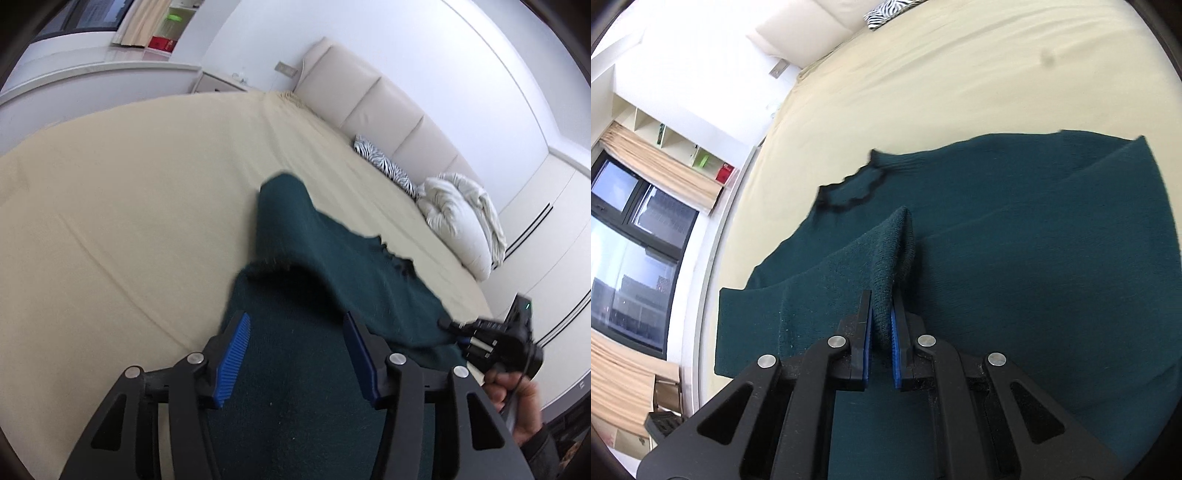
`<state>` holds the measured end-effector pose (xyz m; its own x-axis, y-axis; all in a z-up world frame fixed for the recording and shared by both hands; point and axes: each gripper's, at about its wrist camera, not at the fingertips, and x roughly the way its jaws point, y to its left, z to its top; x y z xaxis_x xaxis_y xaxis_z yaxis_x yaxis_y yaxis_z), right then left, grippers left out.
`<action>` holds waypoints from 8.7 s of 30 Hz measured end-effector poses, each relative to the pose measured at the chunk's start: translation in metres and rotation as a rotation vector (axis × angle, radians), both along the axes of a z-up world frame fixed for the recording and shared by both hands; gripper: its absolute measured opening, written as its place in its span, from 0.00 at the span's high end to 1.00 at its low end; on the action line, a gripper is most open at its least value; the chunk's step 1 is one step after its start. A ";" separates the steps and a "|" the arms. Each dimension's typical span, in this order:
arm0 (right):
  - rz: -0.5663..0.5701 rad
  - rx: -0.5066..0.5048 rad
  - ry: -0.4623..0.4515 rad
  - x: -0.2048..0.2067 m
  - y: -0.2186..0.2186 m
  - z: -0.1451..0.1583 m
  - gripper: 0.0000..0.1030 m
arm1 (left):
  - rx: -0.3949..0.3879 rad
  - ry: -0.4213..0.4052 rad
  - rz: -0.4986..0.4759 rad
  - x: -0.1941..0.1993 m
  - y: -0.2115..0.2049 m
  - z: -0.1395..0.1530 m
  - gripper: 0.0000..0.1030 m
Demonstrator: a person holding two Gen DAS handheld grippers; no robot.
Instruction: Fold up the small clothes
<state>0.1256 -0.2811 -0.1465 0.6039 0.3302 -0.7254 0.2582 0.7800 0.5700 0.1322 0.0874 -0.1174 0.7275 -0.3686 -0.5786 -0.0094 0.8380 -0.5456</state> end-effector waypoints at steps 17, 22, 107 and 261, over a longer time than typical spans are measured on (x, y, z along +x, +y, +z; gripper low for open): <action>-0.060 -0.043 0.014 -0.025 -0.034 -0.020 0.93 | 0.023 -0.009 -0.092 0.097 -0.002 0.043 0.63; -0.055 0.022 0.004 -0.030 -0.040 -0.027 0.91 | 0.057 0.128 -0.175 0.154 -0.025 0.002 0.63; -0.144 0.108 0.083 -0.451 -0.051 -0.017 0.49 | 0.165 0.408 -0.293 -0.191 0.045 -0.016 0.71; -0.166 -0.326 0.003 -0.172 -0.101 0.008 0.52 | 0.360 0.057 -0.106 0.029 -0.013 -0.023 0.90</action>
<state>-0.0462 -0.3822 -0.1384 0.6275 -0.0209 -0.7784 0.3975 0.8682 0.2972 0.1613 0.0740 -0.1401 0.6589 -0.2061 -0.7235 0.0658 0.9738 -0.2175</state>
